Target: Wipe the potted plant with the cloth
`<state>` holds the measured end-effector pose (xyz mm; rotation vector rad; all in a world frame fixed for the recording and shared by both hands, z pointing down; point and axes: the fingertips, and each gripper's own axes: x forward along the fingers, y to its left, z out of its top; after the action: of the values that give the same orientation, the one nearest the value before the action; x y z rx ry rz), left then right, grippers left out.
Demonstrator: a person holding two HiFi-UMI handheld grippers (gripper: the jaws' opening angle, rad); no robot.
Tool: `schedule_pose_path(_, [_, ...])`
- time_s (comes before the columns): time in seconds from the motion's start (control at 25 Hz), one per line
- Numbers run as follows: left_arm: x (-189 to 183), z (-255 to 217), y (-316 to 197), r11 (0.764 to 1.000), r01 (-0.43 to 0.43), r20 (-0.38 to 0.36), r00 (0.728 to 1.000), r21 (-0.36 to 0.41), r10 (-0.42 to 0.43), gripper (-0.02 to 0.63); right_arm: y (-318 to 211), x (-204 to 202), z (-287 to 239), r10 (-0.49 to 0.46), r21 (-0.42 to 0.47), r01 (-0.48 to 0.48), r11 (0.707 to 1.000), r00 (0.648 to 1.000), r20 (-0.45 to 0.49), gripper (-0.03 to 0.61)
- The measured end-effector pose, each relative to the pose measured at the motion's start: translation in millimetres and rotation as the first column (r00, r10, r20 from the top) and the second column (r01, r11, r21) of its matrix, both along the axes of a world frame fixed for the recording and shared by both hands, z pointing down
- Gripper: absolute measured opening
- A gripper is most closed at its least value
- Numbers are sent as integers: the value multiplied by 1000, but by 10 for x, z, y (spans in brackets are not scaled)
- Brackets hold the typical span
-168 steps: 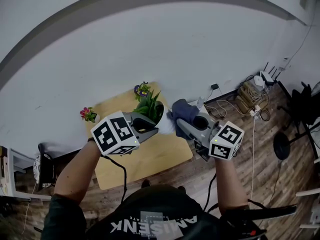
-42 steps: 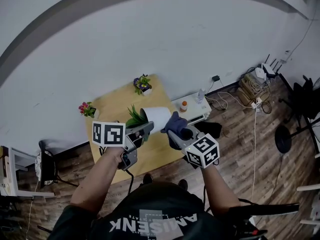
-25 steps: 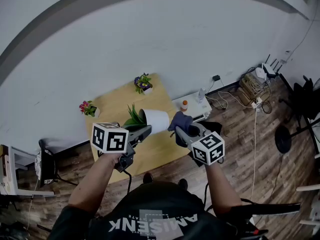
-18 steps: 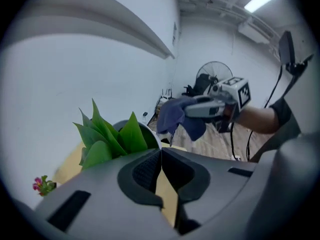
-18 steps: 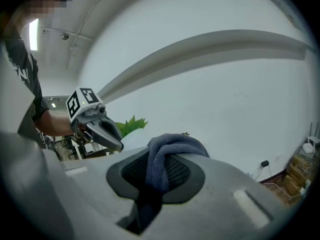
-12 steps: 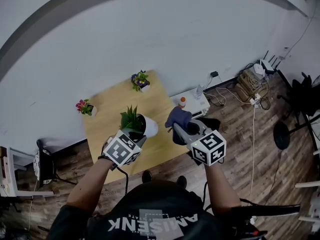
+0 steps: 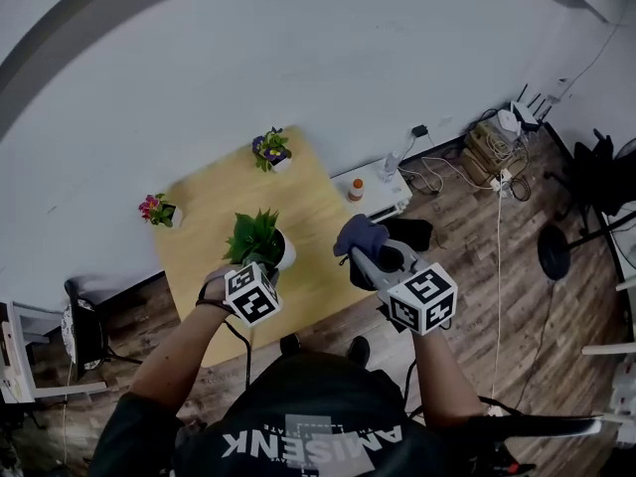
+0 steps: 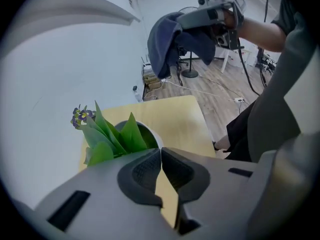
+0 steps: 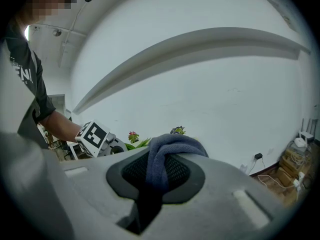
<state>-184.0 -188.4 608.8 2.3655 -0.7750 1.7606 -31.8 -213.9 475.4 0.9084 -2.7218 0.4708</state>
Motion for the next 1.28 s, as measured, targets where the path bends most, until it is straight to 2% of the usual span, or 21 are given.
schedule_pose_path(0.12, [-77, 218, -128, 999, -46, 59, 997, 10, 45, 8, -22, 41, 73, 30, -21, -30, 999, 1000, -8, 51])
schedule_pose_path(0.4, [-142, 504, -265, 995, -91, 93, 991, -30, 94, 9, 5, 71, 211, 56, -62, -58, 996, 998, -23, 51])
schedule_pose_path(0.6, [-167, 643, -347, 979, -202, 211, 958, 16, 194, 12, -15, 149, 303, 79, -79, -82, 994, 996, -36, 51])
schedule_pose_path(0.92, [-86, 677, -355, 971, -238, 239, 944, 25, 226, 20, -28, 213, 308, 80, -78, -82, 994, 997, -23, 51])
schedule_pose_path(1.04, [-104, 680, -345, 975, -222, 233, 950, 25, 210, 34, -14, 177, 321, 66, -80, -67, 994, 998, -19, 51])
schedule_pose_path(1.12, [-103, 656, -345, 978, -208, 223, 955, 26, 197, 77, 2, 168, 324, 55, -80, -56, 995, 998, -16, 51])
schedule_pose_path(1.28, [-135, 560, -338, 986, -159, 200, 969, 43, 147, 109, 36, 188, 306, 40, -74, -41, 996, 999, -6, 51])
